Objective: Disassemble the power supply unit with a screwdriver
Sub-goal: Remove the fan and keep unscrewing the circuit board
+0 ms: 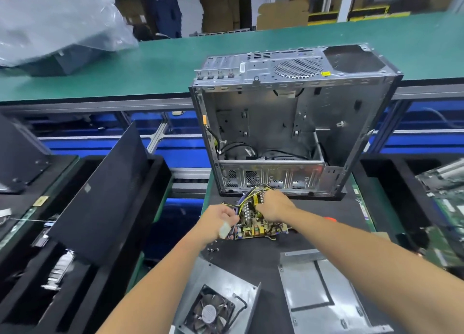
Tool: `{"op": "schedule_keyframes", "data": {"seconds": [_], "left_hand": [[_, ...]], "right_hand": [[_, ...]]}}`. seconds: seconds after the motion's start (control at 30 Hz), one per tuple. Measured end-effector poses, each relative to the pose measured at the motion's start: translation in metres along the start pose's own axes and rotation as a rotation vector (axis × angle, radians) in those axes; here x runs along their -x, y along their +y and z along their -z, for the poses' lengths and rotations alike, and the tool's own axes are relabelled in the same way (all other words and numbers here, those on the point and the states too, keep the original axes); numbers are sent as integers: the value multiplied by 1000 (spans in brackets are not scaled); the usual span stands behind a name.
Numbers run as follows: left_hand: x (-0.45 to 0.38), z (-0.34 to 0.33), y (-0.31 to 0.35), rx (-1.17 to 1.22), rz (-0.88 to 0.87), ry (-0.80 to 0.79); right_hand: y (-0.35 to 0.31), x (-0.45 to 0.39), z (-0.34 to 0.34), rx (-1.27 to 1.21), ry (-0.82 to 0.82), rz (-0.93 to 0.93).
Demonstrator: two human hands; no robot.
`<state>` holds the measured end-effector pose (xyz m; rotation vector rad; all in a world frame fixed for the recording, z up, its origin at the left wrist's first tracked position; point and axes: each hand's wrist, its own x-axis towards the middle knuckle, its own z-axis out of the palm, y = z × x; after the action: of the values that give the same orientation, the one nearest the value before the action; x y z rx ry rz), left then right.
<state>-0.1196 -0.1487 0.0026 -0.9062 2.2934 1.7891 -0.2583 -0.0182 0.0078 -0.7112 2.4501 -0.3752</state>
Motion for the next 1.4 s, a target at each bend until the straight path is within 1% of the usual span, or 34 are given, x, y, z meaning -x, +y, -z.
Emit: {"op": "schedule_keyframes", "data": {"seconds": [0.1,0.17,0.3,0.37,0.43,0.57,0.7,0.9,0.97,1.07,1.13,1.23,1.3,1.4], "left_hand": [[-9,-10,-9,-126,-47,23],[-14,-14,-16,-244,-72,47],[-16,-18,-17,-339,-83,78],[-17,-20,-15,-365,-76,73],[-17,-22,-14,-382,-72,78],[-18,-30,-12,-405,-57,106],[-16,-33,-10,-422,-34,134],[-6,-41,-4,-454,-20,189],[-4,-43,-3,-473,-17,203],[-4,-47,-3,-489,-8,218],[-4,-49,-2,-499,0,224],[-5,-53,1,-513,5,219],[-5,-54,2,-525,1,208],[-4,-56,4,-550,6,208]], "right_hand": [[2,-2,3,44,-50,20],[4,-1,8,125,-101,72],[20,8,33,300,-211,192],[33,13,50,344,-298,187],[46,16,60,416,-341,153],[62,23,59,559,-448,81],[66,26,45,551,-406,143],[66,21,32,713,-354,277],[64,20,31,808,-340,317],[64,22,33,1029,-293,365],[68,23,40,1098,-270,355],[80,28,54,1093,-240,274],[92,33,64,1050,-214,205],[109,44,77,887,-198,104]]}}
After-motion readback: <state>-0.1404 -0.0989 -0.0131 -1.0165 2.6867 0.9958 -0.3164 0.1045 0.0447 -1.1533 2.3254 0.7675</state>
